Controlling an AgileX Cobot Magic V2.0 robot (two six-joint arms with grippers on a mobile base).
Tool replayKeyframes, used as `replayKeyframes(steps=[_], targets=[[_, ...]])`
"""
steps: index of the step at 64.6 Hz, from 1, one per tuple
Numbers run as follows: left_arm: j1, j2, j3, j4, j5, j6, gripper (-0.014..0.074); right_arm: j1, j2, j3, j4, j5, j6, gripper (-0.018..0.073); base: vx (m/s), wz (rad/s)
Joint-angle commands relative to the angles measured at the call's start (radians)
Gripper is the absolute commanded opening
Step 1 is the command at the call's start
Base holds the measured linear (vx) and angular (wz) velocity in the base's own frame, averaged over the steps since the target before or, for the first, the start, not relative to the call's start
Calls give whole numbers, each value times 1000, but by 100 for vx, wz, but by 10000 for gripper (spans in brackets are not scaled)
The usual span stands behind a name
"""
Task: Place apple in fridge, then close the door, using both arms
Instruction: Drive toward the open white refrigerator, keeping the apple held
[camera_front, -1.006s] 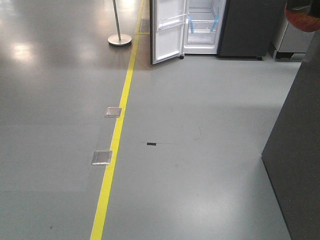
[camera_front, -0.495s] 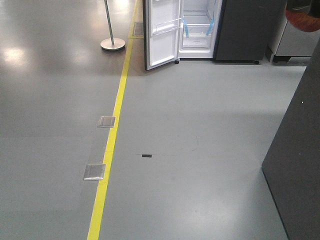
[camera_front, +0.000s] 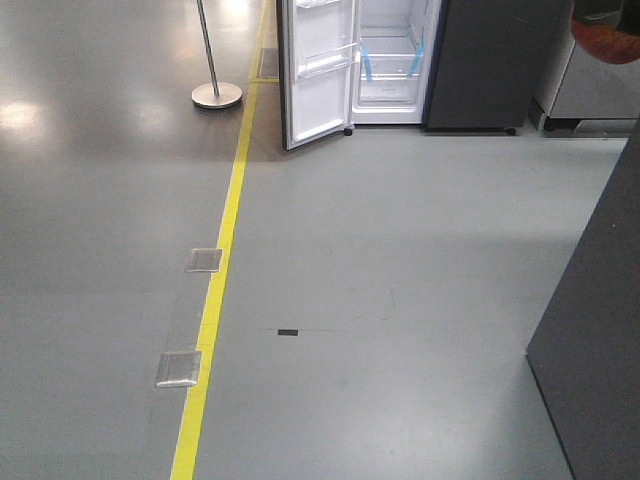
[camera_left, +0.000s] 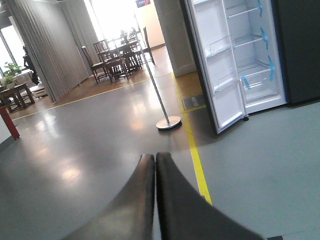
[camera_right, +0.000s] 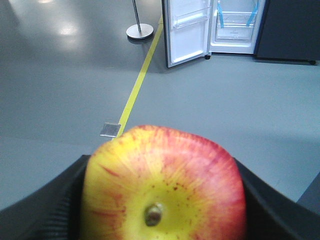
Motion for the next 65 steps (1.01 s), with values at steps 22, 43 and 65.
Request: replayKeyframes(steps=[22, 43, 65], targets=[[-3, -5, -16, -4, -73, -4, -6, -5, -27, -28, 15, -73, -6, 36, 14, 0], [-3, -5, -16, -4, -73, -4, -6, -5, -27, -28, 15, -73, -6, 36, 14, 2], [-3, -5, -16, -4, -73, -4, -6, -5, -27, -28, 15, -73, -6, 36, 16, 1]])
